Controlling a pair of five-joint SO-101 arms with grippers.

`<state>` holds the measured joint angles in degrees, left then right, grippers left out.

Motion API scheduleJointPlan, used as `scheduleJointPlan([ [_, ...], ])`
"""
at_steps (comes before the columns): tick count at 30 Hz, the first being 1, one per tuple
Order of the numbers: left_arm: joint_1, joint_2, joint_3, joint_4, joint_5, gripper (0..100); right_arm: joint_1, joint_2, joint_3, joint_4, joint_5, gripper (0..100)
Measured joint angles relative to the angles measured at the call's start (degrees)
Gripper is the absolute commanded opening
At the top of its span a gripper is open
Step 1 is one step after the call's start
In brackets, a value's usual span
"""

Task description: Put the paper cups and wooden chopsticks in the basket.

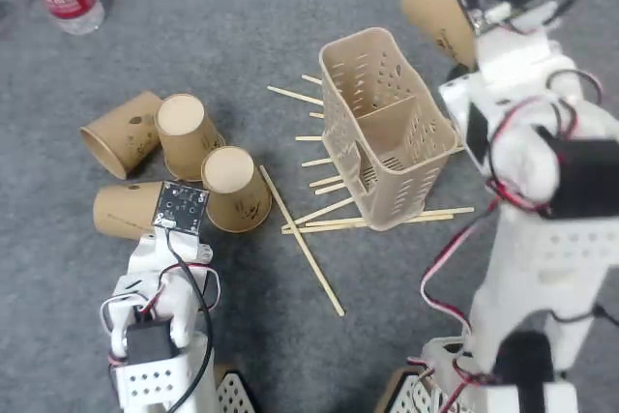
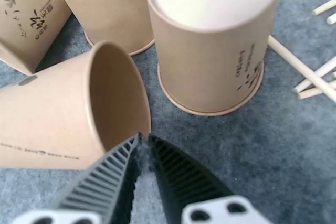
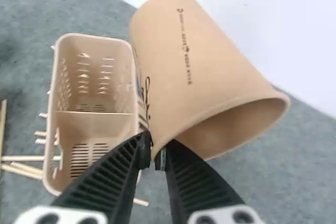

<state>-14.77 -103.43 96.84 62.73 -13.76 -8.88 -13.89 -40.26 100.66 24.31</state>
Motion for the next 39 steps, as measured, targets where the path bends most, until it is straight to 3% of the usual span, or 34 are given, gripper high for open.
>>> scheduleJointPlan([
  [6,0.0,0.0,0.0,0.0,0.0,2,-7.03,0.97,0.88,0.0,0.0,0.7],
  [13,0.0,0.0,0.0,0.0,0.0,2,-7.65,0.53,13.1,0.0,1.14,0.7],
  [27,0.0,0.0,0.0,0.0,0.0,2,-6.33,1.14,15.03,0.0,2.11,0.7],
  [34,0.0,0.0,0.0,0.0,0.0,2,-5.71,-9.93,15.12,0.0,2.2,0.7],
  [39,0.0,0.0,0.0,0.0,0.0,2,-3.16,-20.22,25.14,0.0,3.08,0.7],
])
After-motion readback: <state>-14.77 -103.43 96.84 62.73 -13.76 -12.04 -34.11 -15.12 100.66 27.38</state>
